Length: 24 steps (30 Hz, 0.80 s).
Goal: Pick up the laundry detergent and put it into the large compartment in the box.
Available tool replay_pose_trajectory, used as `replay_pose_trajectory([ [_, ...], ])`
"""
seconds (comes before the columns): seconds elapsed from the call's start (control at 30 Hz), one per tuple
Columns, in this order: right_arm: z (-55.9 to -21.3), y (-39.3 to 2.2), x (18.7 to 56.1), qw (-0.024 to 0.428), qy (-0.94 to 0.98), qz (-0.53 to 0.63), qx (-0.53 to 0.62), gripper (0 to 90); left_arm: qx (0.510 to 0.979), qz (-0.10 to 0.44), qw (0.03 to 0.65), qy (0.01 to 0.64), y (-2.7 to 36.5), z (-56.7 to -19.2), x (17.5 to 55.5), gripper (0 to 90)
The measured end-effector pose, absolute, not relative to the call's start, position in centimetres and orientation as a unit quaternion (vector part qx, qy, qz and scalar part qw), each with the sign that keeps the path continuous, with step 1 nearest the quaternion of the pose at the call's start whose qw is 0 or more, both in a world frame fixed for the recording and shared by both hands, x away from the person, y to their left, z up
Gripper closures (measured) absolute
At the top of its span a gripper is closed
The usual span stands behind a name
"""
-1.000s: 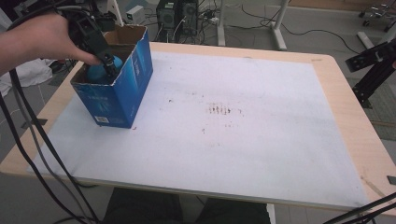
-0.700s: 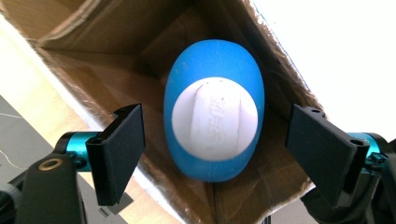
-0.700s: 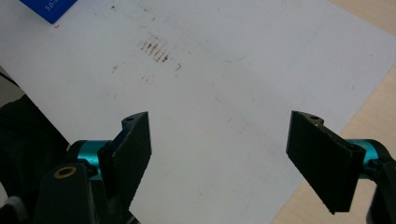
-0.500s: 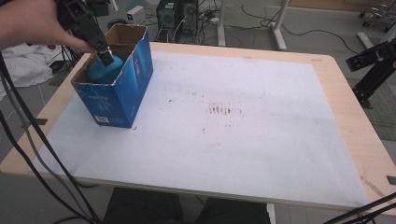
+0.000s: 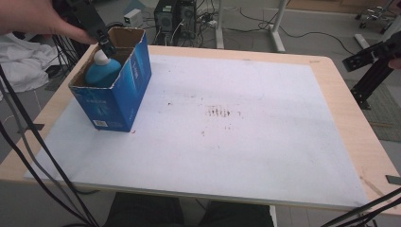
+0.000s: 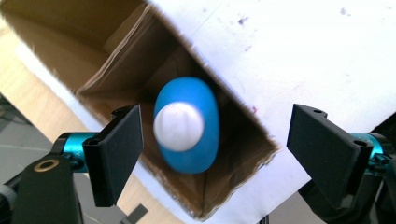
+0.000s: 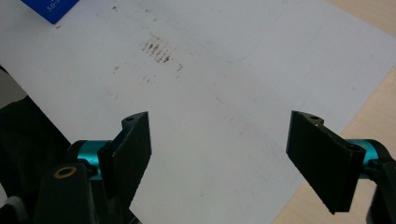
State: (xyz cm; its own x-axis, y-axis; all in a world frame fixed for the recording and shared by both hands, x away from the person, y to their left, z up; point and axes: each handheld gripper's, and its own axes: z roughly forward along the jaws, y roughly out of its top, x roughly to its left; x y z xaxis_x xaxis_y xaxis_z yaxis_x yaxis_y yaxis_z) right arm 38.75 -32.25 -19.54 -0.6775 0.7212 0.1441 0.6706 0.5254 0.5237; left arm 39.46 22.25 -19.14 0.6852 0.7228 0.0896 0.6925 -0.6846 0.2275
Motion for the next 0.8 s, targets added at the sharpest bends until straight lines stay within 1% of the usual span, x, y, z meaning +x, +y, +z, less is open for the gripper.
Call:
replay_pose_trajectory([
  [0.33, -19.2, -32.1, 38.2, 0.051, 0.871, 0.281, 0.401, 21.6, 0.935, 0.081, 0.089, 0.333, 18.2, -18.5, 39.4, 18.7],
  [0.8, -18.6, -31.9, 37.4, 0.061, 0.870, 0.282, 0.400, 21.6, 0.955, 0.071, 0.096, 0.272, 12.8, -19.0, 39.4, 18.7],
])
